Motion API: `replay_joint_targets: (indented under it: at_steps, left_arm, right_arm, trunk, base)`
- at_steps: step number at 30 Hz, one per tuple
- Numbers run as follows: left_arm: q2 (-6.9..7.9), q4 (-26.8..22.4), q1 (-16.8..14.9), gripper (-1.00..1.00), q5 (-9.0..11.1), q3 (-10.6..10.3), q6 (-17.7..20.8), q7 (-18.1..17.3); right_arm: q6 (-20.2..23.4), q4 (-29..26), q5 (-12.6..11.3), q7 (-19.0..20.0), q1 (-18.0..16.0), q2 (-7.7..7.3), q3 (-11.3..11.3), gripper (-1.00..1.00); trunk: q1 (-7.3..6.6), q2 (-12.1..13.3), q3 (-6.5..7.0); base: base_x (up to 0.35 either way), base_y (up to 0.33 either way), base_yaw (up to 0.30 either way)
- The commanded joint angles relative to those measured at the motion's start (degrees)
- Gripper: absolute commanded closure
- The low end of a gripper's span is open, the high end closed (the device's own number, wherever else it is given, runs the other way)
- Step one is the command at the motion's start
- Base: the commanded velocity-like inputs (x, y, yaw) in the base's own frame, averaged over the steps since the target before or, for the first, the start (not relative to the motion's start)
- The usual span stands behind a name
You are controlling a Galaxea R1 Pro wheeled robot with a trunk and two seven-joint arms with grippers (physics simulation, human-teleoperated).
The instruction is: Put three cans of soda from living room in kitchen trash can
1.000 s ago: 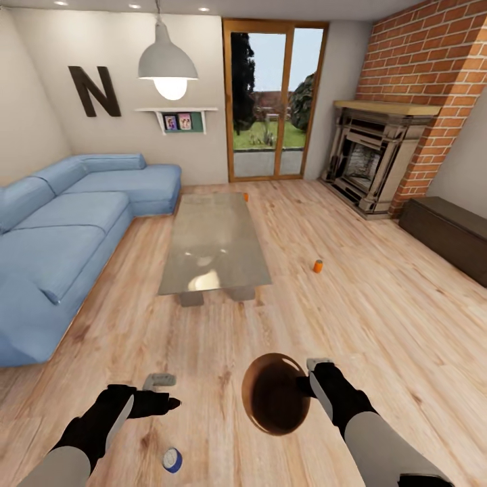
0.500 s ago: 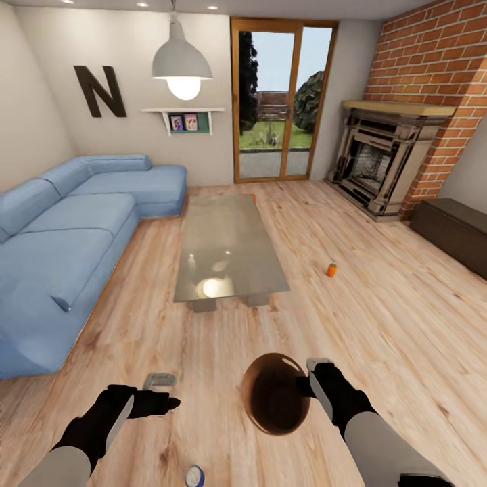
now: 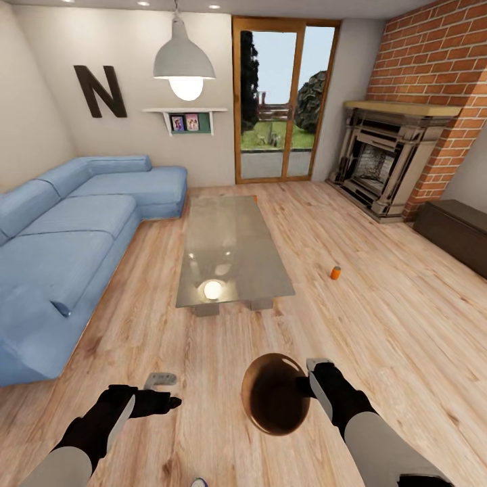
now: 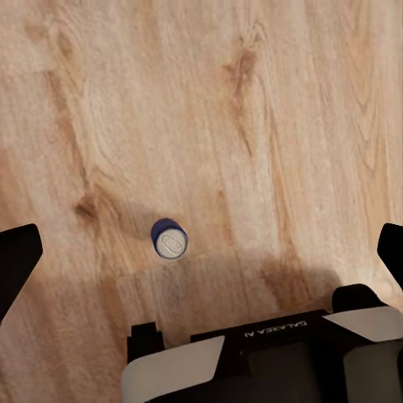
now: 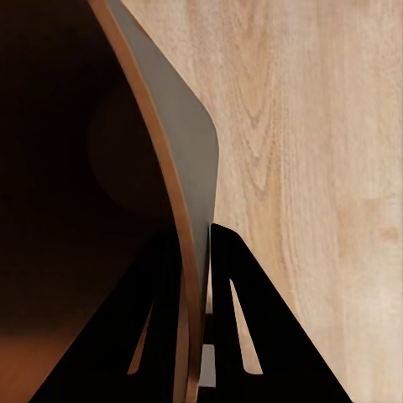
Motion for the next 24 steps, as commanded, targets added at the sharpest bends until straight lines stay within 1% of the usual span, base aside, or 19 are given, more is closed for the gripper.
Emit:
replay_joint_targets:
  at_steps: [1,8,15,24]
  left_arm:
    - [-0.01,0.0,0.0,-1.0,0.0,0.0,-0.1,0.0]
    - [-0.08,0.1,0.0,-1.0,0.0,0.0,-0.4,0.0]
    - [-0.12,0.1,0.0,-1.0,0.0,0.0,-0.5,0.1]
    - [-0.2,0.1,0.0,-1.0,-0.1,0.0,-1.0,0.1]
  right_arm:
    - [-0.1,0.0,-0.5,0.2,0.0,0.01,0.0,1.0]
    - [-0.1,0.0,-0.5,0.2,0.0,0.01,0.0,1.0]
    - [-0.1,-0.1,-0.5,0.2,0.0,0.03,0.0,1.0]
    - [-0.1,-0.1,-0.4,0.2,0.0,-0.06,0.0,1.0]
  trunk:
    - [0.0,0.0,0.01]
    - [0.0,0.0,0.01]
    - [0.0,0.0,0.01]
    - [0.0,0.0,0.01]
  base:
    - [0.005,0.002,0.0]
    - [0.002,0.006,0.0]
    - [0.0,0.111,0.0]
    - [0.0,0.019,0.0]
